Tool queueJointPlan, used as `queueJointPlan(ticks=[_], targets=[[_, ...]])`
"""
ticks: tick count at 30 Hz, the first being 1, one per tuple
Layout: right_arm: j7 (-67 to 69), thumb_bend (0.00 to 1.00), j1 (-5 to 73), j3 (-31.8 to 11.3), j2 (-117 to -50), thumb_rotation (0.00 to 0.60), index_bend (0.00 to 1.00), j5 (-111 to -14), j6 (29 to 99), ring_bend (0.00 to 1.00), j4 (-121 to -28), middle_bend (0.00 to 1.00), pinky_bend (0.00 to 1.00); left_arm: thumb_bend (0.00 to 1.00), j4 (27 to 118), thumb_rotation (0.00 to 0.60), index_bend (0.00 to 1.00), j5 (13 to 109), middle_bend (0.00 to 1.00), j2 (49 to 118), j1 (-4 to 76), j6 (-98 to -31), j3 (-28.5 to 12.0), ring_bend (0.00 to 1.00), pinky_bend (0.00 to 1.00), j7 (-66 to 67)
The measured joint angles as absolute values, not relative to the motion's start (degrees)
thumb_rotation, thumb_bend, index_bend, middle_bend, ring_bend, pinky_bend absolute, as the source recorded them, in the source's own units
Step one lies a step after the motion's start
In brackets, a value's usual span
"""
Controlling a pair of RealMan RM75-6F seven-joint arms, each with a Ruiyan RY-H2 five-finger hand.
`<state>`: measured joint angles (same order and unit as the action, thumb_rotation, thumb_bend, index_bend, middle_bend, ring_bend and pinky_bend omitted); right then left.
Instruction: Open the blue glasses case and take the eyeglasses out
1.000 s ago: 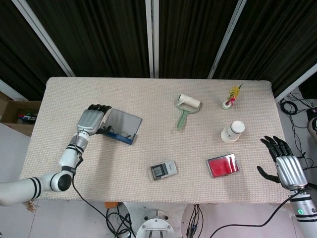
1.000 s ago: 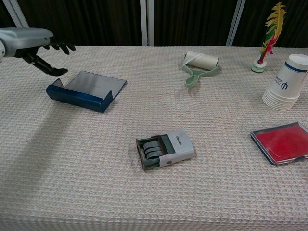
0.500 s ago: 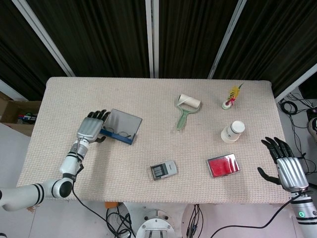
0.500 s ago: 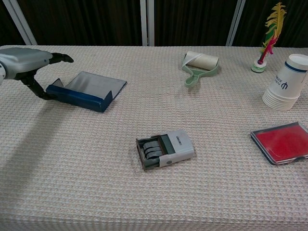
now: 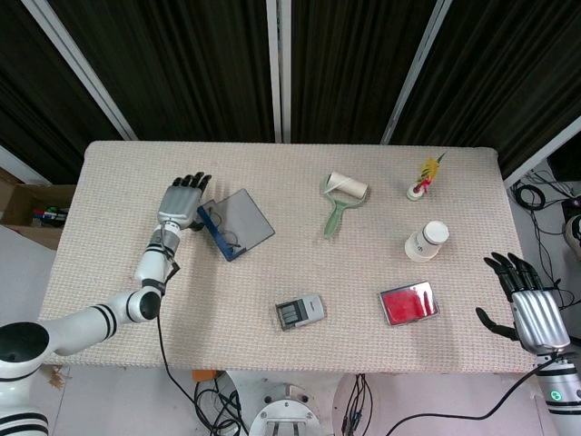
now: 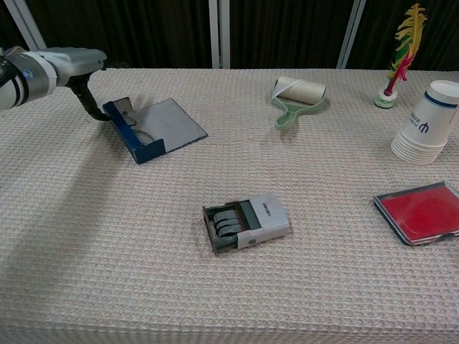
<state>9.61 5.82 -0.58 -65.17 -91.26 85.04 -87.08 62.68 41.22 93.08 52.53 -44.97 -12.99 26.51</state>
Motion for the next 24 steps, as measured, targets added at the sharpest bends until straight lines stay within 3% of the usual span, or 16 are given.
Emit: queueJointPlan(ticks=[5,6,7,9,12,17,19,24], targets=[[9.81,0.20,6.20,-0.64,-65.36,0.600,0.13,-91.40,84.49,0.00,-86.81,0.11,0.11,0.58,68.54,0.599,0.20,42.58,0.04,89.97,51.22,-46.92,-12.57,0.06,0.13,26.31],[9.83,0.20,6.34,-0.64,-65.45,0.600,0.13,-91.48,84.33,0.00,-86.74,0.11,0.11,0.60,70.26,0.567,0.22,43.20,0.04,89.22,50.77,-47.56,-12.35,0.06,0.13,26.18],[9.87,0.20,6.48,-0.65,-65.55,0.600,0.13,-91.58,84.18,0.00,-86.67,0.11,0.11,0.61,72.10,0.532,0.23,43.91,0.04,88.45,50.27,-48.21,-12.09,0.06,0.13,26.01],[9.93,0.20,6.72,-0.66,-65.73,0.600,0.13,-91.74,83.90,0.00,-86.52,0.11,0.11,0.64,76.65,0.371,0.27,45.75,0.04,86.70,49.02,-49.72,-11.38,0.06,0.13,25.46],[9.99,0.20,6.95,-0.70,-65.83,0.600,0.13,-91.78,83.65,0.00,-86.42,0.11,0.11,0.69,82.85,0.215,0.31,48.94,0.04,84.53,47.24,-51.60,-10.14,0.06,0.12,24.41],[10.01,0.20,6.82,-0.68,-65.69,0.600,0.13,-91.89,84.02,0.00,-86.48,0.11,0.11,0.70,87.62,0.032,0.32,53.40,0.04,83.58,45.62,-53.81,-7.72,0.06,0.12,24.05],[10.07,0.20,6.72,-0.62,-65.64,0.600,0.13,-91.88,84.10,0.00,-86.46,0.11,0.11,0.70,87.60,0.001,0.32,53.58,0.04,84.27,45.70,-53.93,-7.50,0.05,0.11,24.68],[10.33,0.20,6.45,-0.51,-65.65,0.600,0.13,-91.81,84.39,0.00,-86.27,0.11,0.11,0.68,87.23,0.000,0.33,53.53,0.04,85.98,46.16,-54.44,-6.70,0.05,0.11,27.78]])
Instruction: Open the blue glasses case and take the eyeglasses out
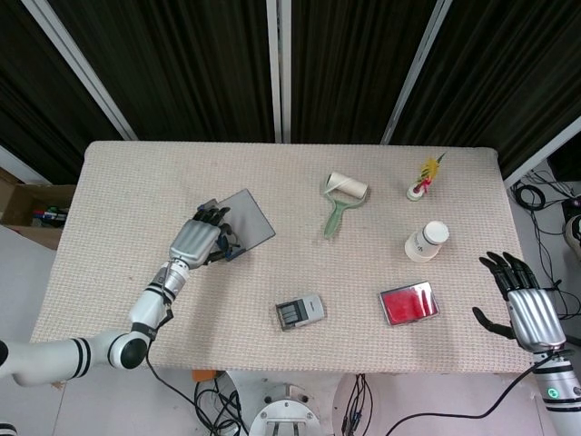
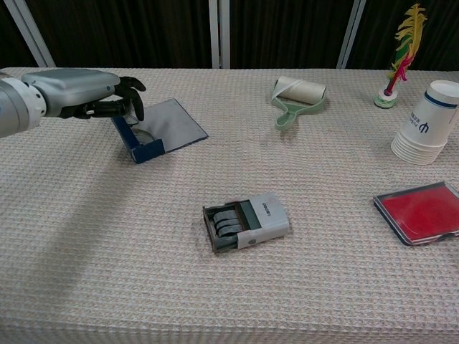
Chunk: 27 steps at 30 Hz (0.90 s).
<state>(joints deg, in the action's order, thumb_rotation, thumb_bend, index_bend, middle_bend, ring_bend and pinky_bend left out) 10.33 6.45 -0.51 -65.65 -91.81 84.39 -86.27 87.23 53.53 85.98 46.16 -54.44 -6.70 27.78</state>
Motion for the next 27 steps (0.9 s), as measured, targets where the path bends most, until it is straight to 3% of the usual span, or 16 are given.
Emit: queueJointPlan(ticks=[12,27], targets=[[10.89,0.20,6.42,-0.39,-65.77,0.600,0.13,-91.96,84.40,0.00,-85.75,0.11,0.11,0.68,89.81,0.000,0.35,53.11,0.04,87.00,46.10,-55.70,-4.31,0.05,0.11,32.96],[11.47,0.20,6.36,-0.39,-65.97,0.600,0.13,-92.14,84.72,0.00,-85.24,0.11,0.11,0.68,92.87,0.000,0.43,48.13,0.04,82.96,45.85,-57.80,-1.71,0.05,0.11,40.93]])
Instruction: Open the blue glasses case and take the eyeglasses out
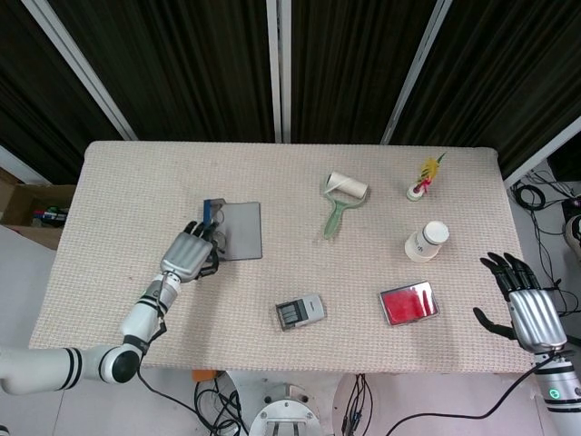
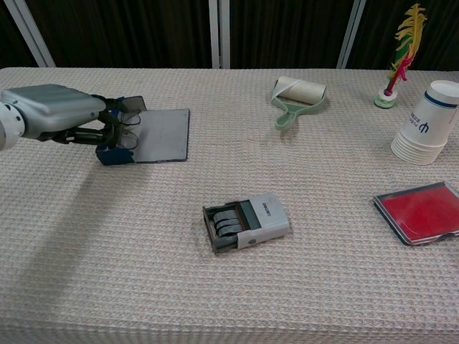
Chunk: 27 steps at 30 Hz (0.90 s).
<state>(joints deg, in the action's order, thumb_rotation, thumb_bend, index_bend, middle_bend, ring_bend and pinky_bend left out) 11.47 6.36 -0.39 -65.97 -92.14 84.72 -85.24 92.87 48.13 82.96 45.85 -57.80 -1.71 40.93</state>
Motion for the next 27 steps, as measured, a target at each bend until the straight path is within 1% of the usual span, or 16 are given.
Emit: queueJointPlan(ticks=[6,13,17,22,27], targets=[[11.75,0.20,6.02,-0.31,-66.08,0.600,0.13,-92.10,85.15,0.00,-84.97,0.11,0.11,0.68,89.18,0.000,0.42,43.62,0.04,82.61,45.78,-58.58,-1.77,0.05,0.10,43.25],[11.89,0.20,5.42,-0.16,-66.14,0.600,0.13,-92.01,85.84,0.00,-84.84,0.11,0.11,0.68,80.79,0.000,0.38,39.35,0.04,83.55,46.54,-57.28,-3.79,0.05,0.10,43.35],[11.89,0.20,4.89,-0.15,-65.89,0.600,0.13,-91.73,86.41,0.00,-84.94,0.11,0.11,0.68,75.56,0.000,0.37,38.82,0.04,84.16,47.00,-55.72,-5.99,0.05,0.10,40.68],[11.91,0.20,4.94,-0.18,-66.02,0.600,0.13,-91.76,86.22,0.00,-84.99,0.11,0.11,0.68,74.24,0.001,0.35,39.84,0.04,84.74,47.21,-54.00,-9.22,0.05,0.10,33.77],[11.42,0.20,5.16,-0.13,-66.00,0.600,0.14,-91.98,85.82,0.00,-85.25,0.11,0.11,0.67,68.98,0.000,0.33,38.49,0.04,87.63,49.05,-49.16,-12.15,0.05,0.10,29.92]])
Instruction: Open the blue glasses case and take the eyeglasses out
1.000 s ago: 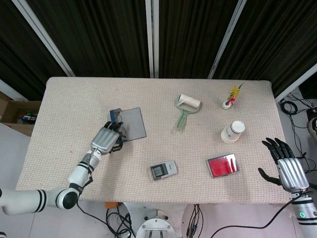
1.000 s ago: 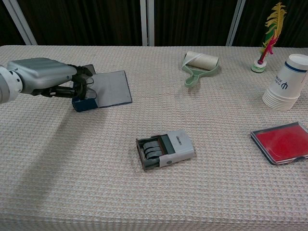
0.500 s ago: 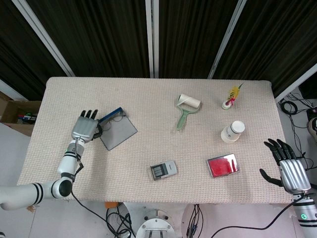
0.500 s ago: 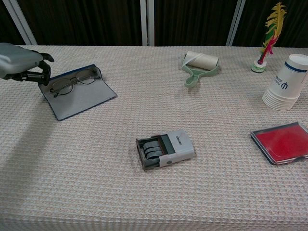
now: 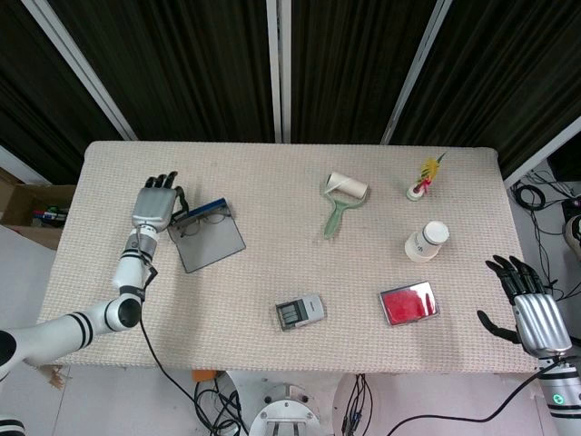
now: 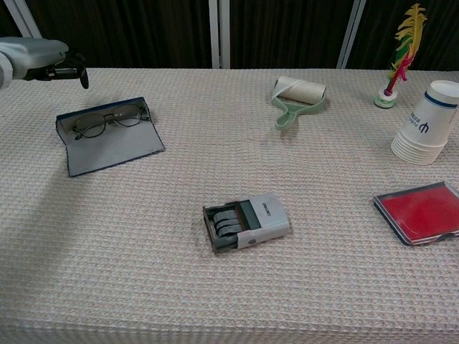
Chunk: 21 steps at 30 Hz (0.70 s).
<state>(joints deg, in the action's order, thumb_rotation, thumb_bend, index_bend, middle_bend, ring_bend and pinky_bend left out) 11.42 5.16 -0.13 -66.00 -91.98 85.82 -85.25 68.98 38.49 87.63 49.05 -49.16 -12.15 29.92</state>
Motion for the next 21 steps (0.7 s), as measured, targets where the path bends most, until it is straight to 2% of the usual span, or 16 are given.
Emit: queueJointPlan(ticks=[5,10,15,21], targets=[[11.56,0.20,4.83,-0.26,-65.87,0.600,0.14,-91.28,85.92,0.00,-85.33,0.11,0.11,0.67,62.06,0.000,0.33,33.37,0.04,91.44,52.21,-44.32,-13.50,0.05,0.10,30.98],[11.74,0.20,4.84,-0.31,-66.05,0.600,0.14,-91.00,85.51,0.00,-85.10,0.11,0.11,0.64,58.81,0.000,0.36,29.23,0.04,93.54,54.37,-39.76,-14.24,0.05,0.10,31.40],[11.79,0.20,5.12,-0.50,-66.06,0.600,0.14,-90.88,85.07,0.00,-85.00,0.11,0.11,0.62,61.14,0.000,0.40,28.19,0.04,92.65,54.69,-38.15,-14.29,0.05,0.10,30.47],[11.94,0.20,5.47,-0.53,-66.30,0.600,0.14,-91.10,84.63,0.00,-84.79,0.11,0.11,0.61,68.88,0.000,0.40,30.18,0.04,89.14,53.53,-39.16,-13.12,0.05,0.10,28.92]])
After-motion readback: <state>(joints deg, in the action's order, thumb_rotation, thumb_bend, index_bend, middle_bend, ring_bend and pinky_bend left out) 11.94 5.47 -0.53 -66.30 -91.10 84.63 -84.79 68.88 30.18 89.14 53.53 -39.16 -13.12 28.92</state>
